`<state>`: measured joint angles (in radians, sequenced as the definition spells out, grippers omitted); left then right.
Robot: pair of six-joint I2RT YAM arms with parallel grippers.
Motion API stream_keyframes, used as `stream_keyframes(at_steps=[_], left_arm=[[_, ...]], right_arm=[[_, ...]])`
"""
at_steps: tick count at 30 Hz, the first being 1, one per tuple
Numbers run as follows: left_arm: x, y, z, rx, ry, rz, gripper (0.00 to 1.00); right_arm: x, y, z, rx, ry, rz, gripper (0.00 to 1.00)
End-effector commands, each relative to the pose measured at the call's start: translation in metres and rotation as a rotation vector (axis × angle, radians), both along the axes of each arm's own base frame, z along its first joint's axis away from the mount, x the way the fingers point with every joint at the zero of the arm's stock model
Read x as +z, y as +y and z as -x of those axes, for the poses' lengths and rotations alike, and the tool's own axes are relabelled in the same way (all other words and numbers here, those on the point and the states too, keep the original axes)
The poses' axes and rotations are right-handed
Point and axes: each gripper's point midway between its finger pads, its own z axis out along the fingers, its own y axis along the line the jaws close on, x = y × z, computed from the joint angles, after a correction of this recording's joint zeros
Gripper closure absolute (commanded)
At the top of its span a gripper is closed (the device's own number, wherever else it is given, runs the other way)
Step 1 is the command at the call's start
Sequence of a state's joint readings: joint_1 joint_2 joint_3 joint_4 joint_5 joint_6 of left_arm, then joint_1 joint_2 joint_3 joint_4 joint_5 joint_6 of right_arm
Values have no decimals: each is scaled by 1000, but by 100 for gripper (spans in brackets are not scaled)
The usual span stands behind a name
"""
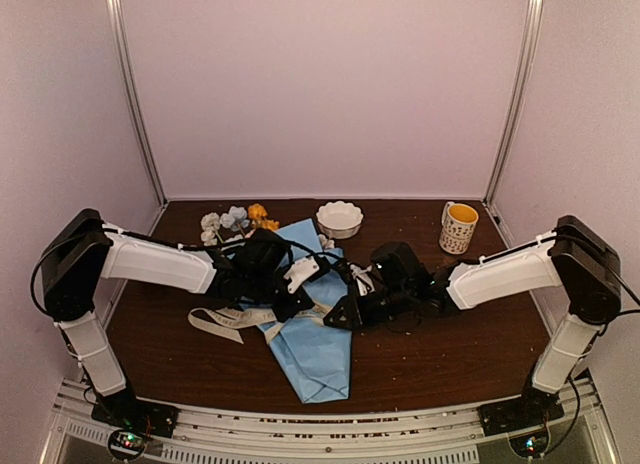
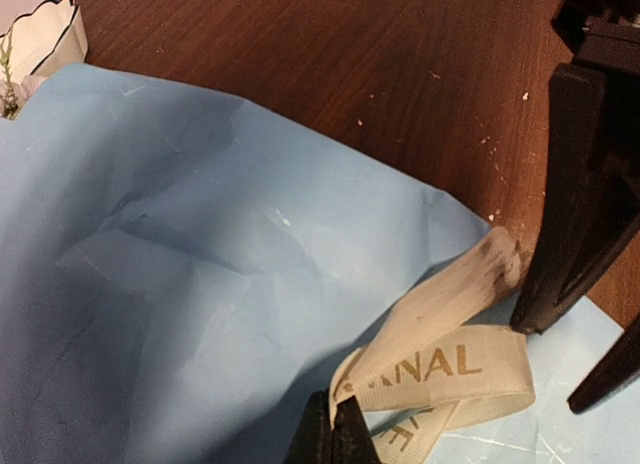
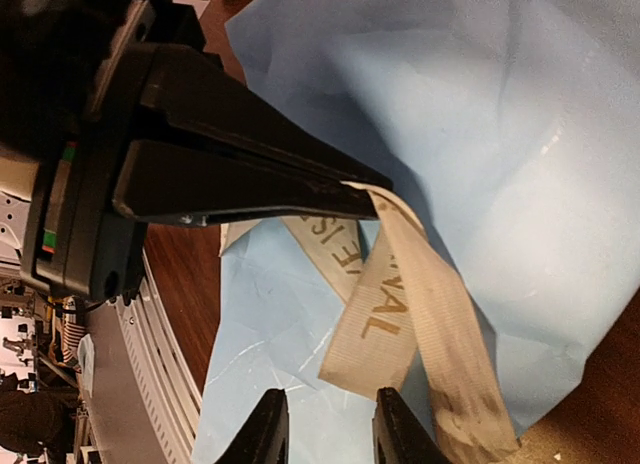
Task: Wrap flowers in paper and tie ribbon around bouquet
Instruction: Cross the ribbon over the folded bouquet.
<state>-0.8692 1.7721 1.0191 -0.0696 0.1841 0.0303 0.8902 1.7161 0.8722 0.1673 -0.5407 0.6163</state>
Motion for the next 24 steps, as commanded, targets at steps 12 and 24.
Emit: stream_keyframes(at_steps=[12,24], left_arm=[[-4,0,-4,8,12,26,100],[-14,14,-15,46,-15,-43,100]], right_arm=[[-12,10,-21,-54,-57,134,63],[-18,-15,6,75,-56,251,100]])
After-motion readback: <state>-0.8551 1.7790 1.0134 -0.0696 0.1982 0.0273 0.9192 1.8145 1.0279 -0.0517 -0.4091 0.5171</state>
